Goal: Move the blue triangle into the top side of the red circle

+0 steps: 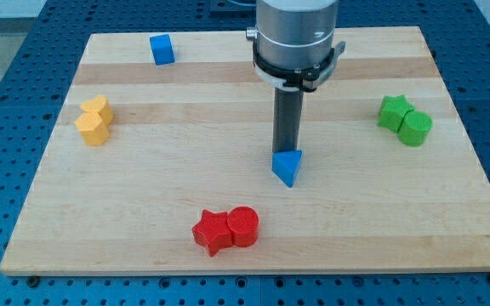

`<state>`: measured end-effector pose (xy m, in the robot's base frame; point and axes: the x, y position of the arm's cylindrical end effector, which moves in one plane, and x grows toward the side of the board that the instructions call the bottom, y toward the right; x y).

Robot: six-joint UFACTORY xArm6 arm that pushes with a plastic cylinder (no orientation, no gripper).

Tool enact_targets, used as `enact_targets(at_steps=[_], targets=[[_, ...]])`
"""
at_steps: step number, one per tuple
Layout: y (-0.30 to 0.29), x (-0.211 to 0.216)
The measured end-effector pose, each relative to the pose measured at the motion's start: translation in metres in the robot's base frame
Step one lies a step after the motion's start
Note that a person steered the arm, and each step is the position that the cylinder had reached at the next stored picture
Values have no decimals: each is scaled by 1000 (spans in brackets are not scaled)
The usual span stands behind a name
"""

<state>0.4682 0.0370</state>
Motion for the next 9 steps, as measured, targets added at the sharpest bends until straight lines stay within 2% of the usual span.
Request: enact_targets(at_steps=[1,2,3,4,8,9], targets=[[-1,-23],[34,-33],[89,2],[100,20],[-3,35],[-5,34]])
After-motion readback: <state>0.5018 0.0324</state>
